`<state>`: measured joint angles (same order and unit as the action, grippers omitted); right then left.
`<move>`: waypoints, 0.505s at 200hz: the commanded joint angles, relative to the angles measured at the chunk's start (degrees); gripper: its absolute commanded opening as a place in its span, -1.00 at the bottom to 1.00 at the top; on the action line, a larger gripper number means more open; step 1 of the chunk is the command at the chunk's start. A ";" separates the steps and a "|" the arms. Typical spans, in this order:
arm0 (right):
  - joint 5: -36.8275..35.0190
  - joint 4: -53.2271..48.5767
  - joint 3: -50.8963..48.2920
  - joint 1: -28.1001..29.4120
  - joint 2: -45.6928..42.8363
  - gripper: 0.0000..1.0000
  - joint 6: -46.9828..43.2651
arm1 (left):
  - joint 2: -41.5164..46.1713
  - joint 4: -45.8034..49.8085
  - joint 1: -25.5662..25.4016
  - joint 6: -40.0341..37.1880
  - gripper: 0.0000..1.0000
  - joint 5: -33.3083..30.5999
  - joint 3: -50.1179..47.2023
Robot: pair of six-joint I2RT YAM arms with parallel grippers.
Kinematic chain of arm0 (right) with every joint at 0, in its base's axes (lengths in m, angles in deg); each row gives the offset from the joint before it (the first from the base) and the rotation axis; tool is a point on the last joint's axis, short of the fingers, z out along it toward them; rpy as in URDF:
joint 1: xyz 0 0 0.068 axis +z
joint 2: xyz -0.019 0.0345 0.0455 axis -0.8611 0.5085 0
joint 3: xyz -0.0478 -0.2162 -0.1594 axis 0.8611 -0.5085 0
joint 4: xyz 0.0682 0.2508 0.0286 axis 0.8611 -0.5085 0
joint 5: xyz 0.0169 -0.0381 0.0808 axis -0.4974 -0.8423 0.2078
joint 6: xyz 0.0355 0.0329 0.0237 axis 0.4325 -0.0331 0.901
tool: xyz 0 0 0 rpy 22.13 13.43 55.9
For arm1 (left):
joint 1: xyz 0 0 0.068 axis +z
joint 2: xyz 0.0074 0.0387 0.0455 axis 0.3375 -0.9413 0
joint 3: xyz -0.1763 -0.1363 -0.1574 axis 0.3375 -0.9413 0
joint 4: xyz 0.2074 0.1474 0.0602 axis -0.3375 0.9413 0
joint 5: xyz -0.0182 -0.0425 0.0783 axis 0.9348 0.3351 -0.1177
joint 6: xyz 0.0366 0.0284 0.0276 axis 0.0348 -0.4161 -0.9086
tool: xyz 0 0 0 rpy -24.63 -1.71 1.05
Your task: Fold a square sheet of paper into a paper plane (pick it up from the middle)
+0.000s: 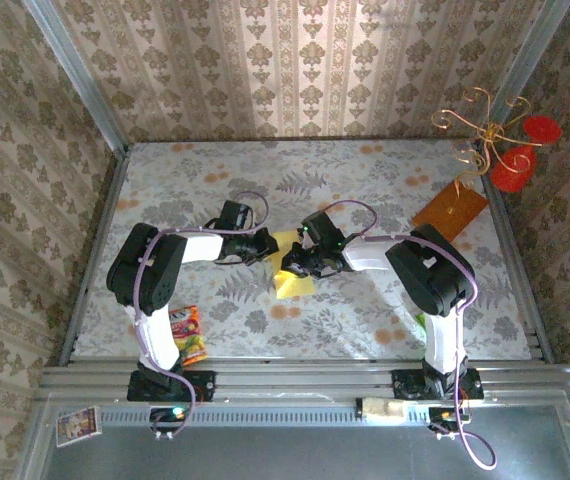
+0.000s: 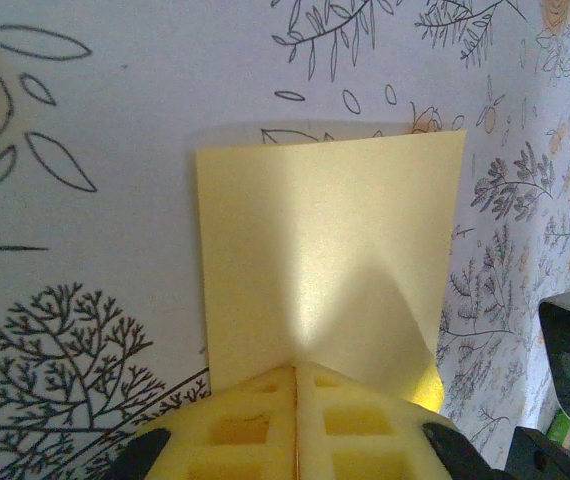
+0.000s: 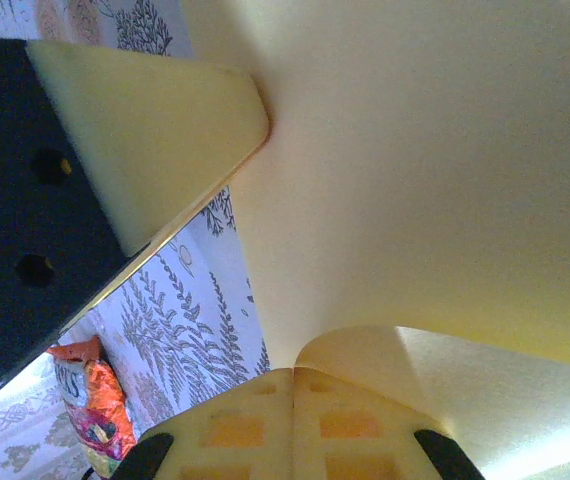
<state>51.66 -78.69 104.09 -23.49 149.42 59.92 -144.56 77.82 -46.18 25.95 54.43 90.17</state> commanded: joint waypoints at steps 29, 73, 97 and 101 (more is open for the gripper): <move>-0.80 0.19 1.05 0.07 2.13 -0.90 1.01 | -2.28 4.19 0.08 -1.16 -0.84 -0.84 -1.48; -0.89 2.24 0.00 -0.26 2.13 -0.90 1.85 | -2.25 4.22 0.02 -1.15 -0.84 -0.84 -1.60; -0.71 2.77 -0.05 -0.28 2.16 -0.90 2.07 | -2.35 4.10 0.02 -1.16 -0.84 -0.84 -1.61; -0.76 2.73 -0.08 -0.28 2.10 -0.90 2.09 | -2.34 4.14 0.03 -1.15 -0.84 -0.84 -1.67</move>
<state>51.66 -77.60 104.09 -23.56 150.49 61.17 -144.56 77.82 -46.18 25.95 54.45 90.17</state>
